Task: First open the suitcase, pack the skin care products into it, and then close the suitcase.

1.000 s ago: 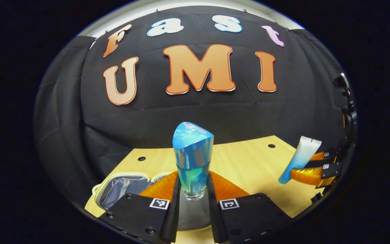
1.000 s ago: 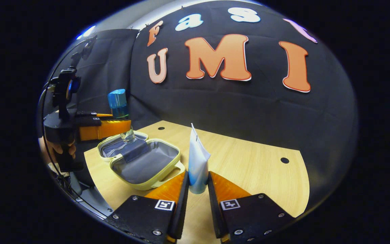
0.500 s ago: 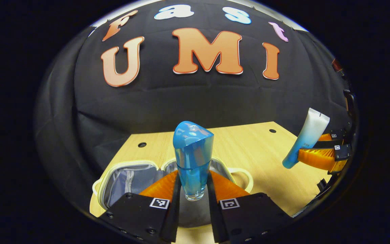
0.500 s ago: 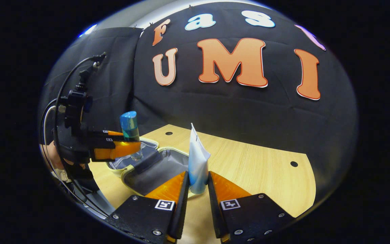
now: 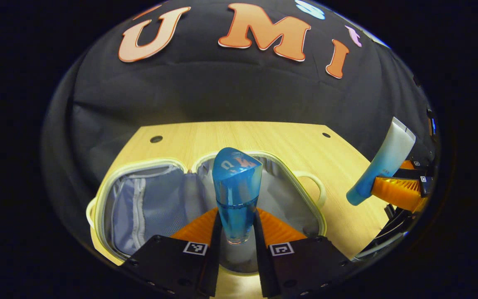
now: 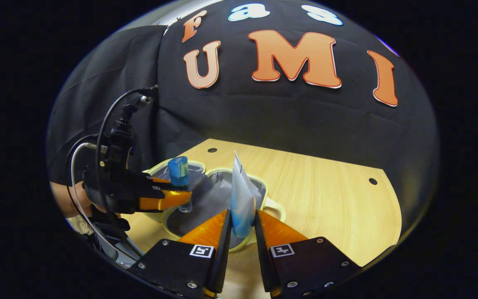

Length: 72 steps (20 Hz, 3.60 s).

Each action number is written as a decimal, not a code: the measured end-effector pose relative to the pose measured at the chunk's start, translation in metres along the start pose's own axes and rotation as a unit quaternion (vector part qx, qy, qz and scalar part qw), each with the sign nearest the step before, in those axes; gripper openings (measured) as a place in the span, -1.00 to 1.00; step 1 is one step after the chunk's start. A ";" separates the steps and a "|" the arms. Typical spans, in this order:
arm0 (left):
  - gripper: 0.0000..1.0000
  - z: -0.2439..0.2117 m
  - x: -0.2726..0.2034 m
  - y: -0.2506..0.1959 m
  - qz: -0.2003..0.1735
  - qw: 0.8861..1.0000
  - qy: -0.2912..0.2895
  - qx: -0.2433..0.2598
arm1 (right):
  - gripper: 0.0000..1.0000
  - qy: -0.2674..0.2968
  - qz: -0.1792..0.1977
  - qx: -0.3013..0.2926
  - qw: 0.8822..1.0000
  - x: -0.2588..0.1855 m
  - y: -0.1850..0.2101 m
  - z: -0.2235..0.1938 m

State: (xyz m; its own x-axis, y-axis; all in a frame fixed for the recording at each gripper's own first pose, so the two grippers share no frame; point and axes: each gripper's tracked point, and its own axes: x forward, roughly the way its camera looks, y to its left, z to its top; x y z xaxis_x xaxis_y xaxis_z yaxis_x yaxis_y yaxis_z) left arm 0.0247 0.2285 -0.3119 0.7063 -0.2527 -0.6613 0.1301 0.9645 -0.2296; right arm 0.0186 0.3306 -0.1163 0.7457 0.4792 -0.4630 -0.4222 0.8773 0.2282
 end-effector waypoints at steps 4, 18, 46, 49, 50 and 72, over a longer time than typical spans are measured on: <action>-0.24 -0.020 0.016 -0.005 -0.017 0.999 0.041 -0.016 | -0.29 0.025 0.010 0.009 1.000 0.012 0.004 -0.009; -0.21 -0.050 0.104 -0.004 0.030 0.982 0.184 -0.040 | -0.29 0.059 0.052 0.051 0.996 0.069 -0.026 -0.017; 0.83 0.023 -0.157 0.180 0.272 0.940 -0.046 -0.201 | -0.29 0.257 0.091 0.093 0.958 0.151 0.032 -0.090; 0.84 0.000 -0.173 0.225 0.295 0.921 -0.051 -0.248 | -0.31 0.265 0.080 0.103 0.956 0.158 0.033 -0.093; 0.84 -0.009 -0.175 0.239 0.299 0.915 -0.051 -0.267 | -0.31 0.262 0.077 0.106 0.956 0.154 0.031 -0.087; -0.65 -0.067 -0.068 0.314 0.084 0.883 -0.008 -0.461 | 0.70 0.051 -0.057 0.042 0.996 0.028 -0.053 0.036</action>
State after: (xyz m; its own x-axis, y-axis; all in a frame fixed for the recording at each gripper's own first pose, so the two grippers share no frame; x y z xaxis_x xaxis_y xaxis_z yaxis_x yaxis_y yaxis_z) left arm -0.0289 0.5431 -0.3868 0.6720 -0.1029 -0.7333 -0.5954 0.5138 -0.6177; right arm 0.0803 0.2983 -0.1103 0.7284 0.3755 -0.5731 -0.2900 0.9268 0.2387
